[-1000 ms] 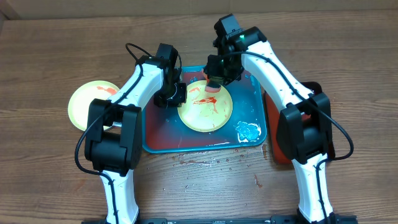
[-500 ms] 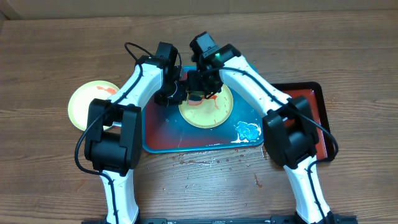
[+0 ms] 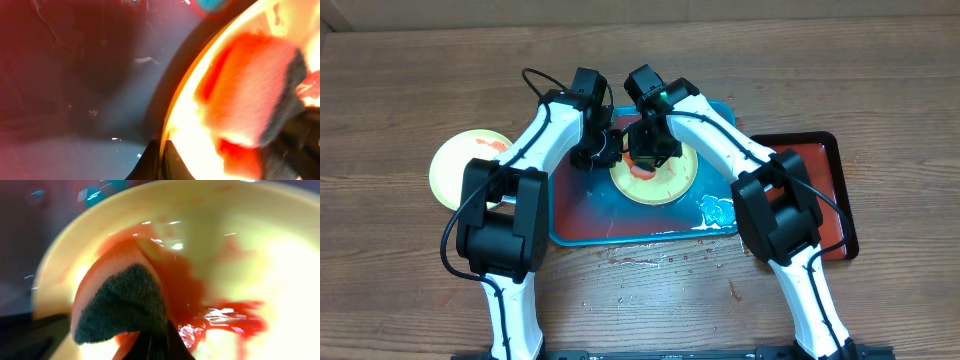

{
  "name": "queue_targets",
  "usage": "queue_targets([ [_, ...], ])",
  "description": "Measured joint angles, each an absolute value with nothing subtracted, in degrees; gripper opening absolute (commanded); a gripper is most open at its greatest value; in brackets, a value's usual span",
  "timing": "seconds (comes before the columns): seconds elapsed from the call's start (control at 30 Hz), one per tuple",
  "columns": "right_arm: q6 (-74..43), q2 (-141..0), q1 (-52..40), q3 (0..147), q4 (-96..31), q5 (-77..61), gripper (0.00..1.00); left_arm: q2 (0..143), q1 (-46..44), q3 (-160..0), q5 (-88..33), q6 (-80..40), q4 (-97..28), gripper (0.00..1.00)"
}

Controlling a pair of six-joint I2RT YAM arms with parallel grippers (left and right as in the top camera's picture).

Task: Clean dirty plates on tray and stack at the side
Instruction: 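Scrub the second yellow plate with the sponge while left gripper holds it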

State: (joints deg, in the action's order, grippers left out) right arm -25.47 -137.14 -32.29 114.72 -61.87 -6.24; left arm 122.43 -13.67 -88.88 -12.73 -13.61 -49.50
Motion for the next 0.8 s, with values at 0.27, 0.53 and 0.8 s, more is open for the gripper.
queue_targets([
  [0.27,-25.3,-136.9,-30.7,115.0,-64.3,6.9,0.04,122.4,-13.5,-88.9,-13.3,-13.6,-49.5,0.04],
  [0.53,-22.4,-136.9,-29.2,115.0,-64.7,10.5,0.04,122.4,-13.5,-88.9,-13.4,-13.6,-49.5,0.04],
  [0.8,-15.6,-137.0,-27.8,115.0,-60.7,-5.1,0.04,122.4,-12.4,-88.9,-13.2,-13.6,-49.9,0.04],
])
